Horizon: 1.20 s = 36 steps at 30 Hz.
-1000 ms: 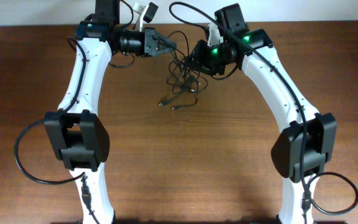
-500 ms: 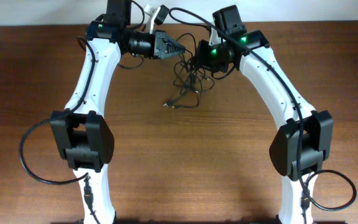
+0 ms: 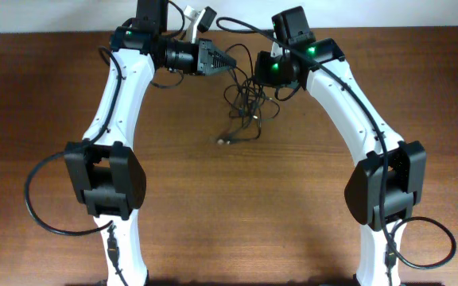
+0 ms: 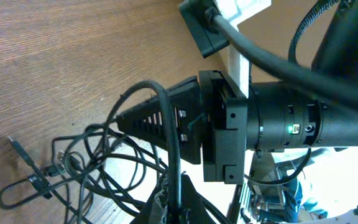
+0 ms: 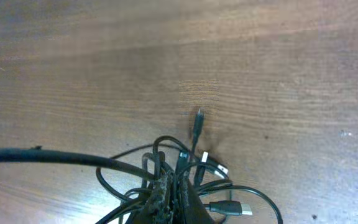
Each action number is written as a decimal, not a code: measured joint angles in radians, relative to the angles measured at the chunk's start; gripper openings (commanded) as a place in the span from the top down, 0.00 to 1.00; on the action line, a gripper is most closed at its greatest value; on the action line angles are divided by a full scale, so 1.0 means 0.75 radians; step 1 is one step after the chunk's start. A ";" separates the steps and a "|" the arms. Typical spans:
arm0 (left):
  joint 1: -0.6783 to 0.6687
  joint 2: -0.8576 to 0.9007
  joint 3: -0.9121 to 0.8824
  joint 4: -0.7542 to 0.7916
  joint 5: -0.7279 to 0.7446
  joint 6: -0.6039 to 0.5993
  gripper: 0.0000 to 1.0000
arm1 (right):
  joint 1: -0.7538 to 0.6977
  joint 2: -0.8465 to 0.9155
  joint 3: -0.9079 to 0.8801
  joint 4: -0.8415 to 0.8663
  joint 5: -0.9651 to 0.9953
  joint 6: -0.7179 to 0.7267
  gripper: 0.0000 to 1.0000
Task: Untangle cables
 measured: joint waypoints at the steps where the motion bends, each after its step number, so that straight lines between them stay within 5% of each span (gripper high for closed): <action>1: -0.001 0.000 0.000 0.000 -0.027 -0.001 0.96 | 0.000 0.000 0.000 -0.018 -0.007 -0.002 0.96; 10: -0.004 0.000 -0.002 -0.072 -0.700 -0.019 0.82 | -0.090 -0.157 -0.013 -0.187 -0.146 -0.103 0.96; 20: -0.082 -0.034 -0.116 -0.051 -0.873 -0.051 0.82 | -0.234 -0.606 -0.035 -0.368 -0.322 -0.173 0.96; 28: 0.018 -0.006 -0.201 0.038 -1.443 -0.029 0.75 | -0.517 -0.872 -0.007 -0.491 -0.481 -0.242 0.96; 30: 0.011 -0.006 -0.201 0.040 -1.476 -0.019 0.86 | -0.542 -0.858 -0.007 -0.515 -0.493 -0.252 0.96; 33: 0.001 -0.006 -0.201 0.035 -1.415 -0.012 0.85 | -0.541 -0.816 -0.007 -0.576 -0.491 -0.276 0.93; 36: -0.001 -0.007 -0.201 0.037 -1.159 0.021 0.80 | -0.524 -0.748 -0.007 -0.637 -0.486 -0.323 0.67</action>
